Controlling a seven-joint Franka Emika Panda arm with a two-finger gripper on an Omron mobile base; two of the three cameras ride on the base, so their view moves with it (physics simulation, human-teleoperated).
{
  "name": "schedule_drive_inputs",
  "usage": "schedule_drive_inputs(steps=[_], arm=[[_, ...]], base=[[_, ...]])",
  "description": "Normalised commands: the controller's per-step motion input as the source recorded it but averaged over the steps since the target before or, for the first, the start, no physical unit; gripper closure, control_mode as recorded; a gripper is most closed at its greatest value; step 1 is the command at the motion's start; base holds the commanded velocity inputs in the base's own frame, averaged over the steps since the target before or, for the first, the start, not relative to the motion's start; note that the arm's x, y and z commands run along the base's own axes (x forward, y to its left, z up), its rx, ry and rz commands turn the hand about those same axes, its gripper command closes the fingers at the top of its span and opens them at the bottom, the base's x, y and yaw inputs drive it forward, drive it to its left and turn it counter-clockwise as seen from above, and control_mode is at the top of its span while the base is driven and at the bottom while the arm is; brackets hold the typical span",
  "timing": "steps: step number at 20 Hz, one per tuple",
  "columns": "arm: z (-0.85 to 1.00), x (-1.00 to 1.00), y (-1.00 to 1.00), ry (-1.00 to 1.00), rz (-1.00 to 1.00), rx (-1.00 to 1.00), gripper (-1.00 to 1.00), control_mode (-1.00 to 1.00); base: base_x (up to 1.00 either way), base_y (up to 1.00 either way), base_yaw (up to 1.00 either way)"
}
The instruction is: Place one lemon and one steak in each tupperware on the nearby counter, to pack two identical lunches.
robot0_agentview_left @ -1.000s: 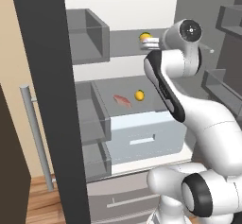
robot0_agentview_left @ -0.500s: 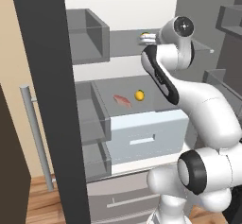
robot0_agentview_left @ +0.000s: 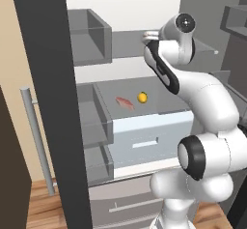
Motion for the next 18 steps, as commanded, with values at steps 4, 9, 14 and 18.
schedule_drive_inputs(steps=[4, 9, 14, 18], arm=[[0.0, 0.36, 0.0, 0.02, 0.0, 0.0, -1.0, -1.0], [0.0, 0.31, 0.0, 0.02, 0.01, 0.0, -1.0, -1.0], [-0.07, 0.28, 0.1, 0.03, 0.01, 0.0, -1.0, -1.0], [-0.14, 0.23, 0.14, 0.01, 0.01, 0.0, -1.0, -1.0]], base=[[0.0, 0.0, 0.0], [0.0, 0.0, 0.0], [0.0, 0.0, 0.0], [0.0, 0.0, 0.0]])
